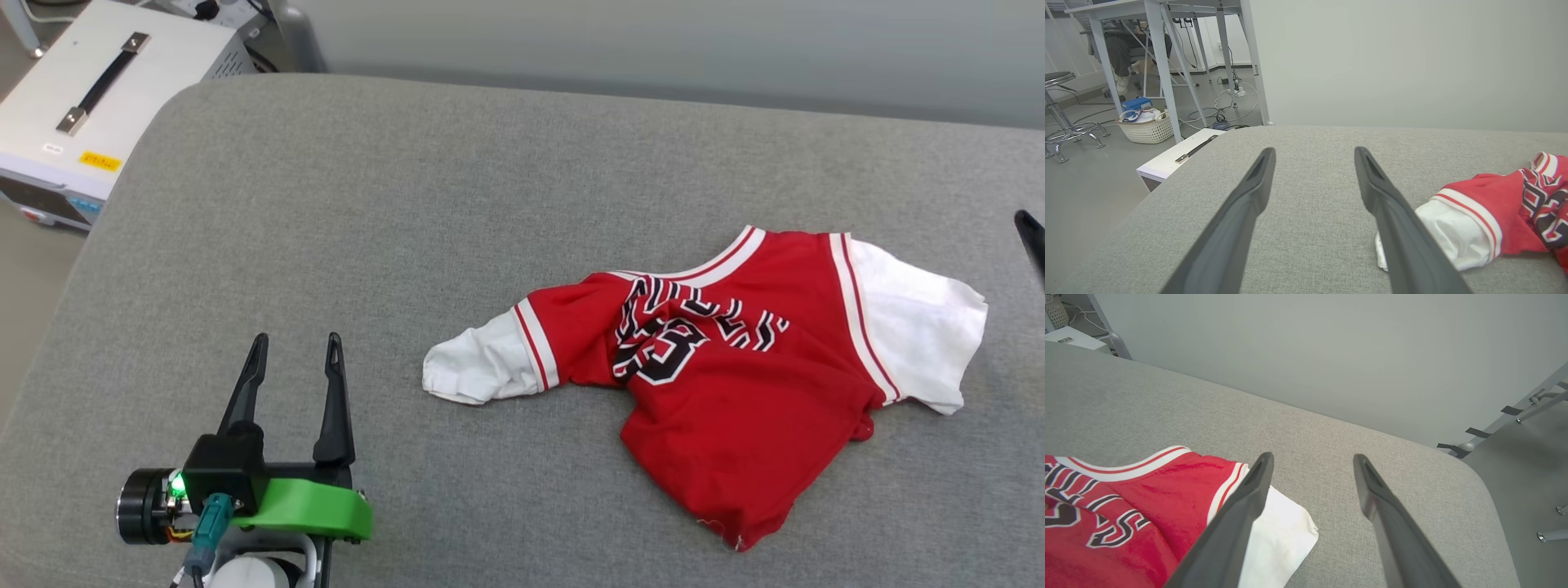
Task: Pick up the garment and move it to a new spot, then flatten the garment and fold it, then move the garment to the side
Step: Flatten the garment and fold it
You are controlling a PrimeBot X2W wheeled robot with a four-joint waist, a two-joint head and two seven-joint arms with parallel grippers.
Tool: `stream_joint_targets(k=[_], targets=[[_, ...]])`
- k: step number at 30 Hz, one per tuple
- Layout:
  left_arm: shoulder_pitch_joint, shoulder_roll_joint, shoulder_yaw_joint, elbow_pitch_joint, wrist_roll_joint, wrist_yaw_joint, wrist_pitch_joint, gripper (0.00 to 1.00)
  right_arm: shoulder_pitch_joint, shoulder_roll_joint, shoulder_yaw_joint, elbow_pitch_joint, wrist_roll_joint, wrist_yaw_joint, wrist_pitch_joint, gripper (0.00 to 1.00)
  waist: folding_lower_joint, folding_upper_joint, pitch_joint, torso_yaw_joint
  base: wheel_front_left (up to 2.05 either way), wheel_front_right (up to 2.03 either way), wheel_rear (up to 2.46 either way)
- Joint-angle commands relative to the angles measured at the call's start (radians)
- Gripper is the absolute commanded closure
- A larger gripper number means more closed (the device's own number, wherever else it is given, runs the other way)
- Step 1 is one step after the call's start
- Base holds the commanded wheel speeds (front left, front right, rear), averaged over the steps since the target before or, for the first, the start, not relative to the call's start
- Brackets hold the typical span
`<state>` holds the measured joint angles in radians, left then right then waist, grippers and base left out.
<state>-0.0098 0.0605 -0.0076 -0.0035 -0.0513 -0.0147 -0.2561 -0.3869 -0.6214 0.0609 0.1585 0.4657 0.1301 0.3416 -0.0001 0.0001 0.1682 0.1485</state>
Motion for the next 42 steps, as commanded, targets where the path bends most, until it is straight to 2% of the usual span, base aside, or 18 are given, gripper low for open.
stream_joint_targets(k=[1, 5, 8, 16, 23, 24, 25, 29, 30, 31, 34, 35, 39, 42], targets=[[-0.014, -0.005, -0.002, -0.004, 0.0, -0.005, -0.006, 0.0, -0.025, -0.022, 0.013, 0.025, 0.03, 0.001, 0.054, 0.0, 0.0001, -0.0001, 0.026, 0.01, 0.0, 0.0, 0.0], [-0.035, -0.007, -0.009, -0.009, -0.005, -0.003, -0.006, 0.0, -0.075, -0.064, 0.055, 0.118, 0.115, 0.001, 0.239, 0.0, 0.0001, -0.0001, 0.072, 0.021, 0.0, 0.0, 0.0], [-0.055, -0.008, -0.016, -0.012, -0.009, -0.002, -0.006, 0.0, -0.123, -0.067, 0.081, 0.191, 0.145, 0.001, 0.322, 0.0, 0.0001, -0.0001, 0.112, 0.032, 0.0, 0.0, 0.0], [-0.101, -0.01, -0.036, -0.012, -0.019, 0.006, -0.006, 0.0, -0.204, -0.015, 0.156, 0.356, 0.161, 0.001, 0.349, 0.0, 0.0001, -0.0001, 0.19, 0.061, 0.0, 0.0, 0.0], [-0.108, -0.01, -0.04, -0.002, -0.028, 0.019, -0.006, 0.0, -0.186, 0.005, 0.247, 0.46, 0.217, 0.001, 0.422, 0.0, 0.0001, -0.0001, 0.187, 0.062, 0.0, 0.0, 0.0], [-0.106, -0.01, -0.039, -0.001, -0.028, 0.021, -0.006, 0.0, -0.187, 0.0, 0.256, 0.456, 0.226, 0.001, 0.408, 0.68, 0.0001, -0.0001, 0.181, 0.059, 0.0, 0.0, 0.0], [-0.105, -0.01, -0.039, -0.001, -0.028, 0.022, -0.006, 0.0, -0.19, -0.006, 0.258, 0.452, 0.231, 0.001, 0.387, 1.0, 0.0001, -0.0001, 0.177, 0.057, 0.0, 0.0, 0.0], [-0.096, -0.01, -0.037, 0.004, -0.024, 0.021, -0.006, 0.0, -0.193, -0.042, 0.257, 0.411, 0.252, 0.001, 0.26, 1.0, 0.0001, -0.0001, 0.144, 0.047, 0.0, 0.0, 0.0], [-0.083, -0.01, -0.035, 0.008, -0.022, 0.018, -0.006, 0.0, -0.168, -0.08, 0.221, 0.357, 0.275, 0.001, 0.145, 1.0, 0.0001, -0.0001, 0.11, 0.042, 0.0, 0.0, 0.0], [-0.078, -0.01, -0.034, 0.009, -0.021, 0.018, -0.006, 0.0, -0.151, -0.091, 0.207, 0.34, 0.287, 0.001, 0.118, 1.0, 0.0001, -0.0001, 0.1, 0.04, 0.0, 0.0, 0.0], [-0.057, -0.01, -0.028, 0.011, -0.018, 0.018, -0.006, 0.0, -0.058, -0.135, 0.153, 0.28, 0.319, 0.001, 0.048, 1.0, 0.0001, -0.0001, 0.068, 0.031, 0.0, 0.0, 0.0], [-0.037, -0.01, -0.021, 0.011, -0.017, 0.018, -0.006, 0.0, 0.065, -0.156, 0.093, 0.233, 0.326, 0.001, 0.012, 1.0, 0.0001, -0.0001, 0.044, 0.019, 0.0, 0.0, 0.0], [-0.019, -0.01, -0.008, 0.014, -0.013, 0.01, -0.006, 0.0, 0.23, -0.128, 0.02, 0.175, 0.334, 0.001, 0.027, 1.0, 0.0001, -0.0001, 0.022, 0.001, 0.0, 0.0, 0.0], [-0.015, -0.01, -0.006, 0.014, -0.01, 0.005, -0.006, 0.0, 0.327, -0.077, -0.029, 0.151, 0.347, 0.001, 0.066, 1.0, 0.0001, -0.0001, 0.013, -0.008, 0.0, 0.0, 0.0]])
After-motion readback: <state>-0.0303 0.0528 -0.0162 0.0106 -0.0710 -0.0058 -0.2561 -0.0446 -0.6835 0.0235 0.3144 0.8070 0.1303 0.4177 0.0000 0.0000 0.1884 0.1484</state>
